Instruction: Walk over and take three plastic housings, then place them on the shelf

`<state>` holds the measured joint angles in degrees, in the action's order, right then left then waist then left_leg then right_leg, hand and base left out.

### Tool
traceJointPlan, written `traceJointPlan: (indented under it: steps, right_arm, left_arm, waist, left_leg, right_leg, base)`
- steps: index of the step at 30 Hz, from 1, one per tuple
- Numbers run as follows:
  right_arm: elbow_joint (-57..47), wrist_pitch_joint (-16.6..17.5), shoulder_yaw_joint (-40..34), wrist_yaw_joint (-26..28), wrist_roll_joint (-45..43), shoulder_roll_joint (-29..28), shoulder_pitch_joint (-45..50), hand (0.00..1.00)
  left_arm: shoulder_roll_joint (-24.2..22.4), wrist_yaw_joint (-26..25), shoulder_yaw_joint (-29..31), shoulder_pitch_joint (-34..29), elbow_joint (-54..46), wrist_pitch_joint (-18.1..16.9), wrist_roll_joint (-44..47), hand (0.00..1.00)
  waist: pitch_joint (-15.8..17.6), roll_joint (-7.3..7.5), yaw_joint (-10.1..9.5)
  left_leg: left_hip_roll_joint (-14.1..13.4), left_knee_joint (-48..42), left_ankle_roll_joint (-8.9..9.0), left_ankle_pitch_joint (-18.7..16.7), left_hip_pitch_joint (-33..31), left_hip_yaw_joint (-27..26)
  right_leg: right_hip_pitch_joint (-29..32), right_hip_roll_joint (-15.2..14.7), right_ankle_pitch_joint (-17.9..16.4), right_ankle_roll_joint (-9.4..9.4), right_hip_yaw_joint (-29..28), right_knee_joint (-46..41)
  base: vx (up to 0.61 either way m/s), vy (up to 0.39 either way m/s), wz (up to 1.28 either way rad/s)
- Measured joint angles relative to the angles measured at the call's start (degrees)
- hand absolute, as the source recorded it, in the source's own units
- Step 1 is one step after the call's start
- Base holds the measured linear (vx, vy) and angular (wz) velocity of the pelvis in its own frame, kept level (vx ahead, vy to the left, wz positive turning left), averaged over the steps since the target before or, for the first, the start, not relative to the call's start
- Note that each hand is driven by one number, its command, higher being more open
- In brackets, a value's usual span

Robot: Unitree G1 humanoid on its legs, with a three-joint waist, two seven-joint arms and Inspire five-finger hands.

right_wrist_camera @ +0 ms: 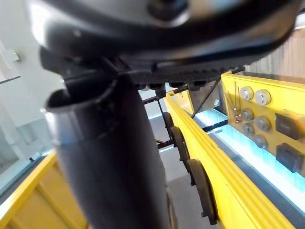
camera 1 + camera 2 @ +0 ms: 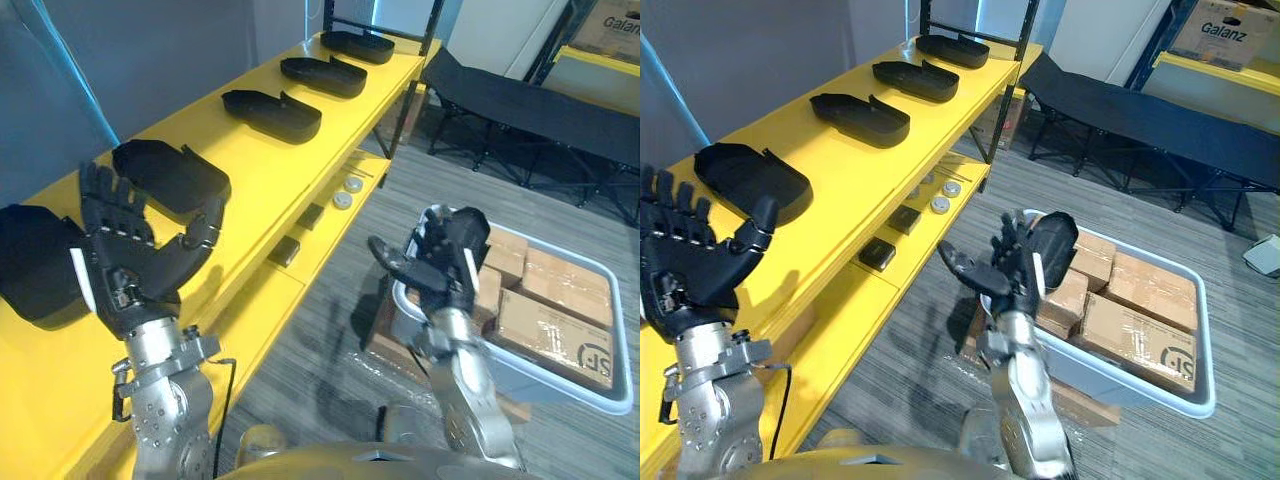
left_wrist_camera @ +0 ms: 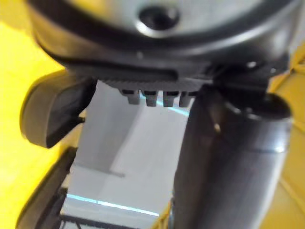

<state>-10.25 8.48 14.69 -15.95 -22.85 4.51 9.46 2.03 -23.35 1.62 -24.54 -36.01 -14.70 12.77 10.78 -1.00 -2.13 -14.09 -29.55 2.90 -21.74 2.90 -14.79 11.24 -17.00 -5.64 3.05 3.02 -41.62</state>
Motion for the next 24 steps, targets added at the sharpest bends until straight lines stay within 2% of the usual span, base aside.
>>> traceJointPlan:
  steps: [1, 2, 3, 4, 5, 6, 7, 8, 9, 10, 11, 12, 13, 14, 15, 16, 18, 20, 23, 24]
  right_arm:
    - [0.0, -0.7, 0.8, -0.4, 0.2, -0.3, 0.1, 1.0]
    - [0.0, -1.1, 0.8, -0.4, 0.3, -0.7, 0.5, 1.0]
    - [0.2, -2.0, 0.4, -0.4, 1.6, -1.0, 1.5, 1.0]
    - [0.2, -2.7, -0.8, -0.1, 2.5, -0.4, 2.8, 1.0]
    - [0.2, -2.8, -2.4, 0.4, 2.7, 0.2, 3.8, 1.0]
    - [0.2, -3.0, -3.6, 0.9, 3.1, 0.8, 4.1, 1.0]
    - [0.3, -3.3, -6.5, 1.5, 3.5, 2.4, 5.1, 1.0]
    - [0.3, -3.5, -9.6, 1.7, 3.5, 3.6, 6.4, 1.0]
    - [0.3, -3.5, -10.8, 1.7, 3.7, 3.9, 6.9, 1.0]
    - [0.1, -3.5, -13.2, 1.6, 4.6, 4.3, 7.9, 1.0]
    - [-0.7, -3.5, -15.4, 1.3, 4.7, 4.6, 9.5, 1.0]
    - [-2.4, -3.2, -17.1, 0.6, 4.6, 5.1, 10.9, 1.0]
    - [-2.9, -3.1, -17.7, 0.2, 4.6, 5.3, 11.1, 1.0]
    - [-3.4, -3.0, -18.1, 0.0, 4.5, 5.8, 11.1, 1.0]
    - [-3.3, -3.1, -17.5, 0.0, 4.5, 6.1, 11.3, 1.0]
    - [-3.3, -3.1, -17.1, -0.1, 4.5, 6.0, 11.4, 1.0]
    - [-2.6, -3.1, -15.1, -1.7, 4.5, 5.9, 10.8, 1.0]
    - [0.7, -3.1, -14.1, -3.4, 4.6, 5.1, 9.0, 1.0]
    - [10.7, -4.1, -13.7, -7.2, 5.1, 2.1, 3.6, 1.0]
    - [13.3, -4.3, -13.8, -7.8, 5.1, 1.7, 2.2, 1.0]
  left_arm:
    - [0.1, 0.1, -0.1, 0.0, 0.0, -0.1, 0.2, 1.0]
    - [0.2, 0.3, -0.2, 0.0, 0.0, -0.2, 0.4, 1.0]
    - [0.0, 0.9, -0.7, 0.2, 0.7, -0.3, 1.0, 1.0]
    - [-0.5, 2.1, -1.8, 0.0, 1.7, -0.3, 2.6, 1.0]
    - [-1.1, 2.6, -2.9, 0.1, 2.5, -0.4, 3.4, 1.0]
    - [-1.7, 2.7, -4.0, 0.2, 3.1, -0.3, 3.5, 1.0]
    - [-2.8, 2.8, -6.7, 1.4, 5.2, -0.2, 3.5, 1.0]
    - [-3.1, 2.8, -10.3, 2.7, 7.2, 0.0, 4.3, 1.0]
    - [-3.1, 3.0, -11.6, 3.2, 7.7, 0.0, 5.1, 1.0]
    - [-3.2, 3.9, -13.7, 4.4, 9.1, 0.1, 5.4, 1.0]
    - [-3.1, 5.6, -15.6, 5.6, 10.6, 0.2, 5.4, 1.0]
    - [-3.0, 7.8, -17.4, 6.3, 11.5, 0.2, 5.4, 1.0]
    - [-3.0, 8.8, -18.2, 6.5, 11.6, 0.2, 5.3, 1.0]
    - [-2.8, 10.2, -19.6, 6.4, 11.6, 0.2, 5.2, 1.0]
    - [-2.1, 11.1, -20.1, 6.0, 11.6, 0.2, 5.2, 1.0]
    - [-1.9, 11.4, -20.1, 6.0, 11.7, 0.2, 5.2, 1.0]
    - [-1.6, 12.5, -19.6, 4.6, 12.1, 0.0, 5.9, 1.0]
    - [-1.4, 13.7, -19.3, 4.5, 12.7, 0.0, 7.4, 1.0]
    - [0.3, 16.0, -19.5, 4.6, 14.4, 0.2, 7.3, 1.0]
    - [1.0, 16.5, -19.6, 4.6, 14.5, 0.3, 7.4, 1.0]
  waist:
    - [-0.1, 0.12, -0.45]
    - [-0.3, 0.49, -0.64]
    - [-0.6, 1.01, -0.63]
    - [-0.8, 0.29, -0.61]
    - [-1.0, -0.29, -0.14]
    - [-0.8, -0.72, 0.54]
    - [-0.5, -1.92, 2.54]
    - [-0.4, -2.19, 4.54]
    - [-0.3, -2.11, 5.43]
    - [0.0, -1.79, 6.71]
    - [0.3, -1.27, 7.55]
    - [0.3, -1.43, 7.35]
    - [0.3, -1.77, 7.28]
    - [0.4, -2.61, 6.99]
    - [0.3, -3.22, 6.97]
    - [0.2, -3.37, 6.87]
    - [-0.6, -4.87, 5.96]
    - [-0.8, -5.11, 5.09]
    - [-0.2, -3.42, 3.22]
    - [-0.1, -3.11, 3.07]
  left_leg:
    - [-1.8, -0.4, 2.7, 0.3, -1.1, 0.6]
    - [-2.5, -0.6, 4.24, 0.3, -1.7, 1.0]
    - [-3.9, -0.8, 6.45, 1.0, -2.5, 2.5]
    - [-5.5, 1.4, 8.16, 2.3, -2.1, 3.7]
    - [-6.5, 3.2, 9.51, 3.2, -1.8, 4.1]
    - [-7.0, 4.2, 9.85, 3.8, -1.6, 4.3]
    - [-8.0, 5.4, 9.55, 6.1, -1.8, 4.9]
    - [-8.1, 5.6, 8.08, 9.3, -2.2, 5.9]
    - [-8.1, 5.2, 7.08, 10.7, -2.4, 5.9]
    - [-8.3, 3.5, 4.43, 13.9, -2.8, 5.7]
    - [-8.3, 1.4, 3.23, 15.5, -3.6, 5.6]
    - [-6.2, 2.4, 5.07, 12.0, -3.6, 5.8]
    - [-4.3, 3.7, 4.94, 11.0, -3.7, 5.9]
    - [-0.4, 6.8, 4.15, 10.7, -3.6, 6.5]
    - [1.6, 8.8, 2.73, 10.1, -2.8, 5.8]
    - [2.2, 10.2, 2.68, 10.1, -2.0, 7.0]
    - [3.8, 14.7, 2.71, 10.1, -1.5, 8.5]
    - [4.9, 16.9, 3.44, 10.5, -1.2, 8.1]
    - [6.4, 17.0, 3.55, 10.9, -1.2, 7.5]
    - [6.7, 16.9, 3.5, 10.9, -1.5, 7.5]
  right_leg:
    - [-1.3, -1.1, 1.6, -1.62, -0.8, 2.8]
    - [-2.0, -1.2, 3.9, -2.16, -1.0, 5.4]
    - [-3.7, 0.4, 1.2, -8.32, -0.1, 9.4]
    - [-5.0, 2.0, -1.9, -13.05, 1.8, 13.5]
    - [-5.8, 3.2, -4.0, -15.02, 3.2, 16.0]
    - [-5.8, 4.0, -5.1, -15.06, 3.6, 17.2]
    - [-5.9, 5.6, -5.8, -14.48, 3.7, 18.6]
    - [-6.3, 6.2, -5.6, -13.57, 4.0, 19.3]
    - [-6.8, 6.4, -5.5, -13.15, 4.2, 19.9]
    - [-8.3, 6.6, -4.9, -12.19, 4.3, 21.6]
    - [-10.3, 6.6, -4.1, -10.96, 4.5, 24.0]
    - [-10.7, 6.4, -3.6, -10.4, 3.8, 25.4]
    - [-10.6, 6.4, -3.3, -10.28, 3.2, 25.8]
    - [-10.1, 6.3, -2.9, -10.25, 2.0, 26.0]
    - [-10.0, 6.4, -2.7, -10.38, 1.1, 26.1]
    - [-9.9, 6.6, -2.5, -10.7, 0.7, 26.2]
    - [-8.4, 6.4, 0.3, -11.88, -0.8, 29.3]
    - [-8.6, 5.5, 2.9, -12.78, -0.8, 32.5]
    - [-10.7, 4.2, 7.4, -13.39, 0.4, 38.3]
    - [-11.1, 3.9, 7.9, -13.43, 0.7, 39.1]
  base:
    - [0.03, -0.367, -0.17]
    - [0.04, -0.386, -0.22]
    - [0.05, -0.528, -0.43]
    - [0.06, -0.456, -0.61]
    - [0.07, -0.466, -0.63]
    - [0.08, -0.429, -0.47]
    - [0.07, -0.405, -0.23]
    - [0.07, -0.439, -0.11]
    - [0.04, -0.246, -0.04]
    - [0.04, -0.278, -0.13]
    - [0.02, -0.171, -0.35]
    - [0.02, -0.127, -0.43]
    - [0.01, -0.036, -0.6]
    - [0.01, -0.008, -0.55]
    - [0.0, -0.007, -0.49]
    - [0.0, -0.002, -0.44]
    - [-0.04, 0.074, -0.35]
    - [-0.09, 0.159, -0.14]
    - [-0.11, 0.118, -0.12]
    - [-0.15, 0.084, -0.07]
